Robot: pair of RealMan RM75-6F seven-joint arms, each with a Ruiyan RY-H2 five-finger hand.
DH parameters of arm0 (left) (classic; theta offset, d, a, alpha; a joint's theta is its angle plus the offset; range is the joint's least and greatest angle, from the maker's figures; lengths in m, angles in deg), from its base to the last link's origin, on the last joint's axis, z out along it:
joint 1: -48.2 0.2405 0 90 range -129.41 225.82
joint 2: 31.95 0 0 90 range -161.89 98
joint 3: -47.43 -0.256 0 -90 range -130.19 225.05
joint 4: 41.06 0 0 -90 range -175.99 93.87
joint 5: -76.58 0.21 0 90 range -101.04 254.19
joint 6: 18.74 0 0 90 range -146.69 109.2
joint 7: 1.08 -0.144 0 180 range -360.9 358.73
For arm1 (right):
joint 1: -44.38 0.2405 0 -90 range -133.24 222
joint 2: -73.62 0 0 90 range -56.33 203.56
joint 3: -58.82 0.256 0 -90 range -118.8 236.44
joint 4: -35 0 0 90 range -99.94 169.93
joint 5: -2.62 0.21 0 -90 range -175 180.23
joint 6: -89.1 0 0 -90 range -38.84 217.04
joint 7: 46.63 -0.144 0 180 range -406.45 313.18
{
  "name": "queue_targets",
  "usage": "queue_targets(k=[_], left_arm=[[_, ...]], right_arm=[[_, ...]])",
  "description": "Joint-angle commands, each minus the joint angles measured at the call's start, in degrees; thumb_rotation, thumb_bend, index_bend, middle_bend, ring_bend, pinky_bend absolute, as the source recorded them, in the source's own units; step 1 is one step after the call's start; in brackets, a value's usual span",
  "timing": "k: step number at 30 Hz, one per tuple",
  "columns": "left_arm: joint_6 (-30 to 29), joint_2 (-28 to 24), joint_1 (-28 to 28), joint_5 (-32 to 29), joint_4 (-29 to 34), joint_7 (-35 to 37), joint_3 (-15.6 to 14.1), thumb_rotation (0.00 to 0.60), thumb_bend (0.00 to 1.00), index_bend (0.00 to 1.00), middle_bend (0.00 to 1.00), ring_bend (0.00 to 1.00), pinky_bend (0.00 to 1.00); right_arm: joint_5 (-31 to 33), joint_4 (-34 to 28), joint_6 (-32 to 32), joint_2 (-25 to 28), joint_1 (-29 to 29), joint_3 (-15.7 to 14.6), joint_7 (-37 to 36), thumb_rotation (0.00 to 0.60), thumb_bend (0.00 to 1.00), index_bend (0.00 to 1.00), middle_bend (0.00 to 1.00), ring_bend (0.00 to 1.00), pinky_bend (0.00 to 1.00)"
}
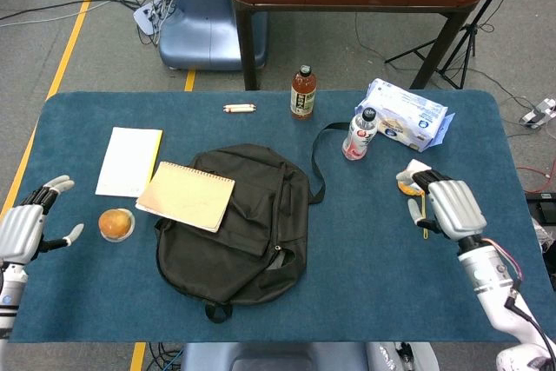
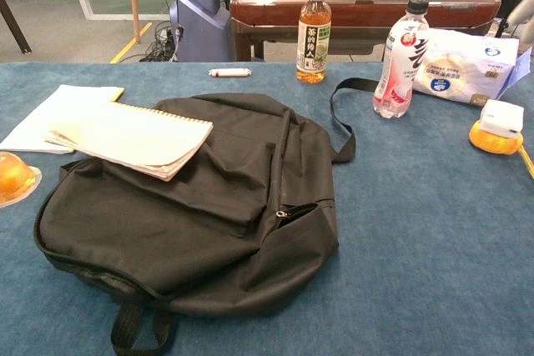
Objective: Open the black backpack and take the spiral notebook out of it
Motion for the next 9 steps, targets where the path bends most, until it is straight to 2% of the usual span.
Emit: queue_targets(k=[1,9], left_arm=[[-2.71,0.87,2.60,0.24,0.36,-2.64,-1.17,0.600,0.22,0.20,0.15,0.17,0.27],[-7.56,2.19,7.32,1.70,3.38,-7.61,-2.31,0.600,0.22,0.21,0.15,0.17,0.27]], right_arm=[[-3.39,1.72,6.18,-1.89,-4.64,-3.27,3.35,0.600,0.56,0.32,0.36,0.27,0.42],[-5.42,2.50,11.37,-2.94,-10.10,-6.55,3.66,0.600,0.56,0.34,0.36,0.27,0.42]])
